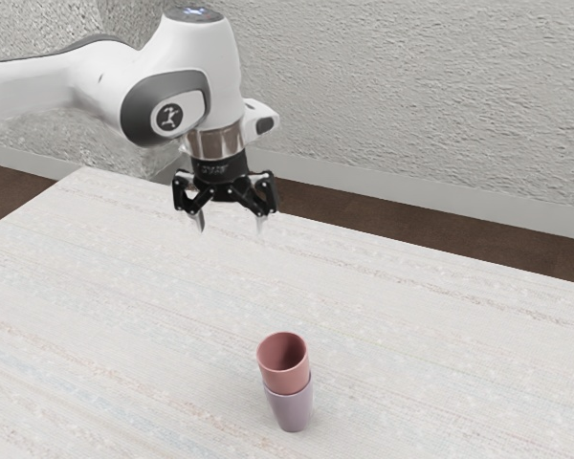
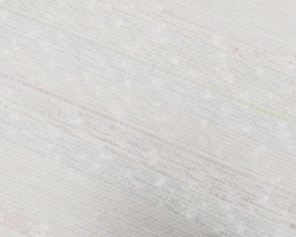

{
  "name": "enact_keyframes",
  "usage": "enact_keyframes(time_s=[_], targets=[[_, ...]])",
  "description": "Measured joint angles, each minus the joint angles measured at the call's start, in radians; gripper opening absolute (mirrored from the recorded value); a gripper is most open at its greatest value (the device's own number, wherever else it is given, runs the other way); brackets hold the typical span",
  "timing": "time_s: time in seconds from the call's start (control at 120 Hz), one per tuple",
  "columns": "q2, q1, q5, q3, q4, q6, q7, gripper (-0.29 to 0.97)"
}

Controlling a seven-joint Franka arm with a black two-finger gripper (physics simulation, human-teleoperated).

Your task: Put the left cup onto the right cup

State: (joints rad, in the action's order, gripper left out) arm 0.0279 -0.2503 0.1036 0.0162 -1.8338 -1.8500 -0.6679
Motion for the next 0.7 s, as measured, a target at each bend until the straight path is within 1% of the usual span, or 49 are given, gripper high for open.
enact_keyframes(time_s=[0.133, 0.367, 0.542, 0.7], targets=[[-0.042, 0.008, 0.010, -0.037, 0.072, 0.007, 0.079, 0.68], [-0.063, 0.018, 0.022, -0.093, 0.125, 0.014, 0.196, 0.68], [-0.065, 0.027, 0.025, -0.100, 0.144, 0.025, 0.259, 0.68], [-0.068, 0.011, 0.032, -0.101, 0.146, 0.031, 0.319, 0.68]])
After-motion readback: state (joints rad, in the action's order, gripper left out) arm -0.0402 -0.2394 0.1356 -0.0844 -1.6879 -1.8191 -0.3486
